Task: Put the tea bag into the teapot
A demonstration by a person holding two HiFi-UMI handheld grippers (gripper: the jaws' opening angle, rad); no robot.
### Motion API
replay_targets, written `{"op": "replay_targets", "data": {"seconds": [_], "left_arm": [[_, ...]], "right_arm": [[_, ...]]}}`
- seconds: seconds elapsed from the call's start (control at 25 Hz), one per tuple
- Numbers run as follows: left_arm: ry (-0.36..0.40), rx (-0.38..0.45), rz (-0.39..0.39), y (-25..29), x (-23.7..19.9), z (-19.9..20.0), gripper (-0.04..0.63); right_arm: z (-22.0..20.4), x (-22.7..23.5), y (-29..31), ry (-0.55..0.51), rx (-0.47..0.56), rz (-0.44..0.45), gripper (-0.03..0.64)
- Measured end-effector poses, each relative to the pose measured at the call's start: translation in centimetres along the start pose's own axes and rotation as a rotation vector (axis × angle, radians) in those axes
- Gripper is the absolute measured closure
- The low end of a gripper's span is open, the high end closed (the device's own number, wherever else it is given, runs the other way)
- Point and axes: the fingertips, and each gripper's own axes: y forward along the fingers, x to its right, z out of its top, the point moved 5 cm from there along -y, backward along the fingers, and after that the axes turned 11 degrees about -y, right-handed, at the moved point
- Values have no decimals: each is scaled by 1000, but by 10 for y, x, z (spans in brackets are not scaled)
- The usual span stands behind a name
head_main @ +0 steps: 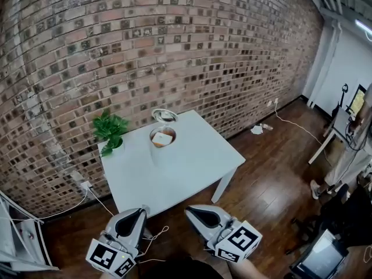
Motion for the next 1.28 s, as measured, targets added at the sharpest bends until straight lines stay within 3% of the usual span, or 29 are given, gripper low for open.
{"op": "replay_targets", "data": {"seconds": [0.2, 0.56, 0.76, 0.92, 1.28], "left_arm": [[6, 1, 10, 38, 2, 1, 589], [14, -13, 34, 87, -15, 5, 589], [-2, -20, 30, 112, -37, 5, 589], [19, -18, 18, 128, -51, 15, 589], [-7, -47, 21, 157, -97, 24, 589]], "right_arm": [[4, 27, -3, -4, 16, 47, 615], [-35, 67, 3, 58, -35, 80, 615], [-32, 102, 22, 62, -40, 34, 615], [-30, 118, 38, 56, -47, 37, 615], [-29, 148, 84, 78, -47, 32, 615]]}}
